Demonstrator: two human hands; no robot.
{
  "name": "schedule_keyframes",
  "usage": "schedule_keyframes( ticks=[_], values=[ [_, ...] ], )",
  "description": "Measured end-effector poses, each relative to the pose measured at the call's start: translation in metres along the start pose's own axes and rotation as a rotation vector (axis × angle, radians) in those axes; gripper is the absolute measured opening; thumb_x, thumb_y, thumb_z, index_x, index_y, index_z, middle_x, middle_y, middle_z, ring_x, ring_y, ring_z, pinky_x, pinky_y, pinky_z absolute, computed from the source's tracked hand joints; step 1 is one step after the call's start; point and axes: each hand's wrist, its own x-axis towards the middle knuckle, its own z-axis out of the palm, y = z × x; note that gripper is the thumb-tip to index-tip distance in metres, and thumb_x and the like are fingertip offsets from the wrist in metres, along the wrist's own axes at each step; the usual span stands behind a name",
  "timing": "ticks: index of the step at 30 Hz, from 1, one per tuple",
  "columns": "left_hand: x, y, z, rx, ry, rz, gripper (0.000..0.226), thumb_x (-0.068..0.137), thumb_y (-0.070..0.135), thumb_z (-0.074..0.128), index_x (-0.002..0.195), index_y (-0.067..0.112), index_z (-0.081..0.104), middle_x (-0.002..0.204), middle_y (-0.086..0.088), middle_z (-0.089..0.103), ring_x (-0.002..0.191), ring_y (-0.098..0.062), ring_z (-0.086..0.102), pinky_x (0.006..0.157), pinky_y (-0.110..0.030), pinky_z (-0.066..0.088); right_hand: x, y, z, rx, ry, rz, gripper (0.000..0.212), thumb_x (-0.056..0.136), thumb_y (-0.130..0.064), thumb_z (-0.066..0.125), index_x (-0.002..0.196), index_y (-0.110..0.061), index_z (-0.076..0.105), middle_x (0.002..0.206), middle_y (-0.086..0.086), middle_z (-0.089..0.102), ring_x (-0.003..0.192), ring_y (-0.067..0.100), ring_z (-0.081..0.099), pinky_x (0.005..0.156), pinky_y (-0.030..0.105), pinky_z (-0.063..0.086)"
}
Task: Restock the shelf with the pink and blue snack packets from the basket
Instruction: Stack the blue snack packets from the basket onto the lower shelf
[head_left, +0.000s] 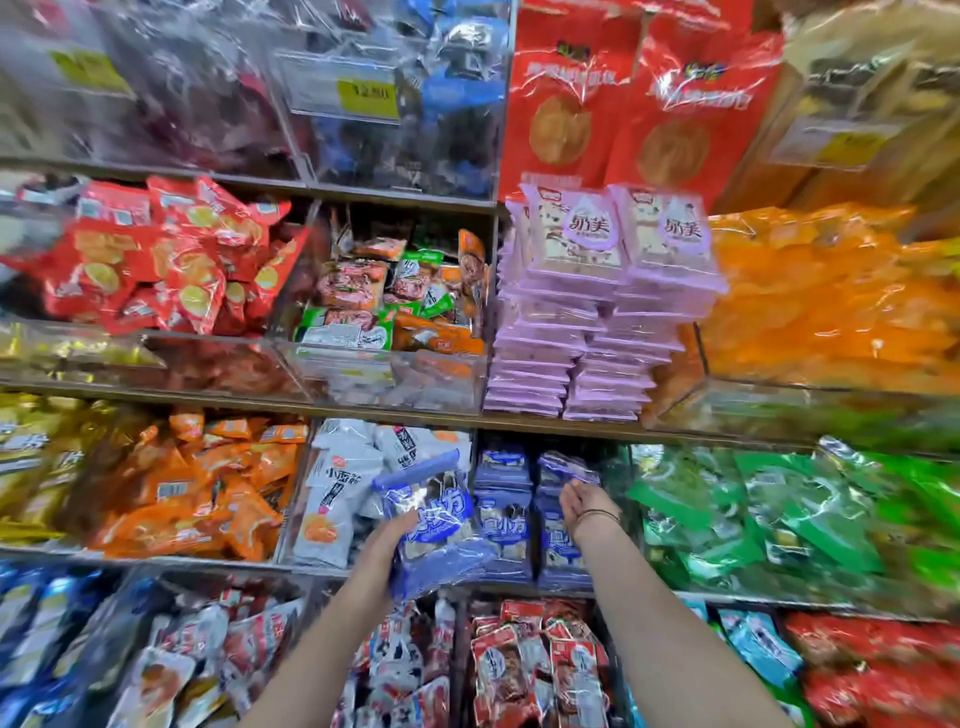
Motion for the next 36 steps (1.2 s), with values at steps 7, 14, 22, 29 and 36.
schedule_keyframes(
  ticks=[7,14,22,29,36],
  values=[
    [0.005,-0.005,-0.005,-0.039,0.020,-0.006,0.006,0.093,0.029,0.051,0.095,0.029,0.057,0.071,0.021,0.071,0.063,0.000,0.069,0.047,-0.019,0.052,-0.012,0.021,-0.014,-0.147,0.061,-0.160,0.024,0.090,0.007,0.041,0.103,-0.013,0.042,0.060,0.005,0.038,0.059,0.018,0.049,0.057,0.031,0.036],
    [0.006,-0.006,-0.006,-0.012,0.024,-0.012,0.011,0.093,0.031,0.052,0.100,0.028,0.060,0.081,0.016,0.074,0.078,-0.009,0.072,0.061,-0.027,0.055,0.005,0.026,-0.030,-0.999,-0.142,-0.431,0.020,0.091,0.001,0.043,0.104,-0.009,0.054,0.088,0.004,0.051,0.072,0.019,0.049,0.069,0.027,0.041],
    [0.003,-0.005,-0.009,0.024,0.022,-0.016,0.033,0.074,0.043,0.062,0.104,0.030,0.061,0.115,0.005,0.065,0.115,-0.026,0.057,0.106,-0.051,0.039,0.020,0.007,-0.008,-0.955,-0.150,-0.277,0.029,0.094,0.000,0.040,0.121,0.002,0.050,0.070,-0.002,0.037,0.057,0.009,0.033,0.052,0.015,0.034],
    [0.004,-0.005,-0.012,0.008,-0.013,-0.056,0.069,0.066,0.045,0.068,0.128,0.018,0.054,0.126,-0.008,0.063,0.115,-0.028,0.060,0.103,-0.049,0.043,-0.066,0.027,-0.021,-0.934,-0.396,-0.502,0.009,0.089,-0.020,0.060,0.094,-0.013,0.059,0.093,0.002,0.061,0.088,0.020,0.058,0.080,0.030,0.049],
    [-0.005,0.000,-0.003,0.024,0.012,-0.012,0.075,0.066,0.050,0.066,0.133,0.021,0.046,0.136,-0.002,0.050,0.120,-0.023,0.054,0.094,-0.040,0.047,-0.127,0.052,-0.008,-0.900,-0.661,-0.477,0.015,0.092,-0.034,0.054,0.083,-0.023,0.060,0.075,-0.012,0.057,0.066,-0.008,0.054,0.064,0.005,0.041]
  ],
)
